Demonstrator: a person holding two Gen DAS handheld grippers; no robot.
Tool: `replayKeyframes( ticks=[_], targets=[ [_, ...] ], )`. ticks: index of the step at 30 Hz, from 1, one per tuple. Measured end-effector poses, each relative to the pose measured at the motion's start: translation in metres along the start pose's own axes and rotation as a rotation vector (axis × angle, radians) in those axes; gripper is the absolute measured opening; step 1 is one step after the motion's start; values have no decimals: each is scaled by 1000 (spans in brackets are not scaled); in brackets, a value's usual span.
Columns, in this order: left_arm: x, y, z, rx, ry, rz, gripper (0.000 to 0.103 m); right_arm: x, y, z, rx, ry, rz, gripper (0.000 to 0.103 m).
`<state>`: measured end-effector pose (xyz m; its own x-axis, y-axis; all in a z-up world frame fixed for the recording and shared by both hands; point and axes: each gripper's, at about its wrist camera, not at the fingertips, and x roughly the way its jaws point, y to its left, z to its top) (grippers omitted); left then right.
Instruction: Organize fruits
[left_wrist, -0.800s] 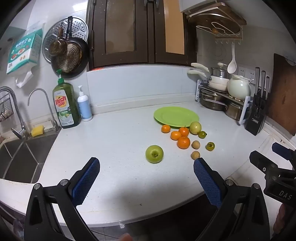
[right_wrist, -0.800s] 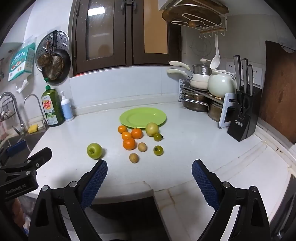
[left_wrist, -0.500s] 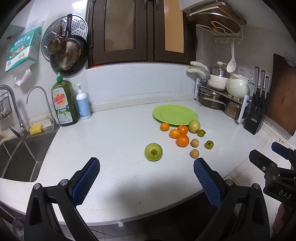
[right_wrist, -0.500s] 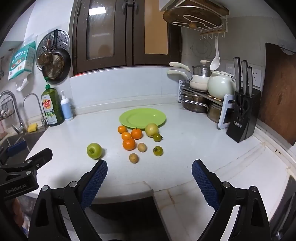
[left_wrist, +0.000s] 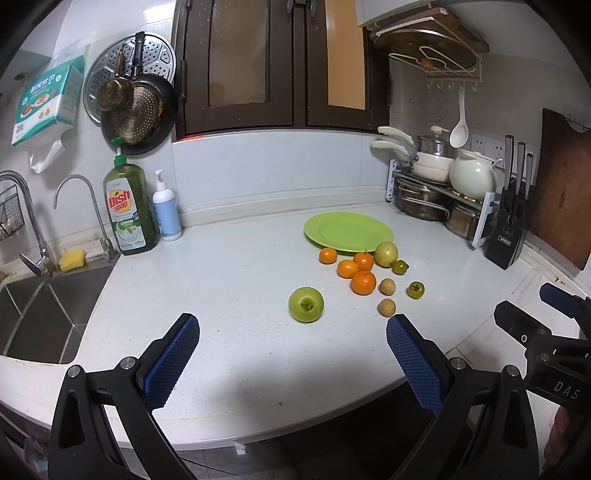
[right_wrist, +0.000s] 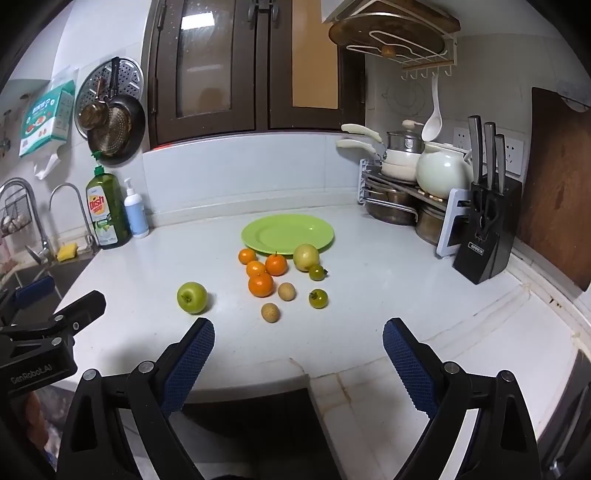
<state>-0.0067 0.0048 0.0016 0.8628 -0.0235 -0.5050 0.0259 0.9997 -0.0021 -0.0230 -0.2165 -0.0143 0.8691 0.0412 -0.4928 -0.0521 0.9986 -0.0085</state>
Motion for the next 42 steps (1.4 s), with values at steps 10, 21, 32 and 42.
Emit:
replayKeyframes(
  ticks=[10,21,32,42],
  targets=[
    [-3,0,-1,3,-11,1,103,-2,-2,1,-6,-4,0,93],
    [-5,-4,0,9,-13,-1,103,-5,-2,-1,0,-9,-4,93],
    [-5,-7,1,13,-11,-2,103,-4,-4,-2,2,-3,-4,93],
    [-4,-6,1,16,-12,-7,103,-5,-3,-2,2,-5,-9,93]
  ],
)
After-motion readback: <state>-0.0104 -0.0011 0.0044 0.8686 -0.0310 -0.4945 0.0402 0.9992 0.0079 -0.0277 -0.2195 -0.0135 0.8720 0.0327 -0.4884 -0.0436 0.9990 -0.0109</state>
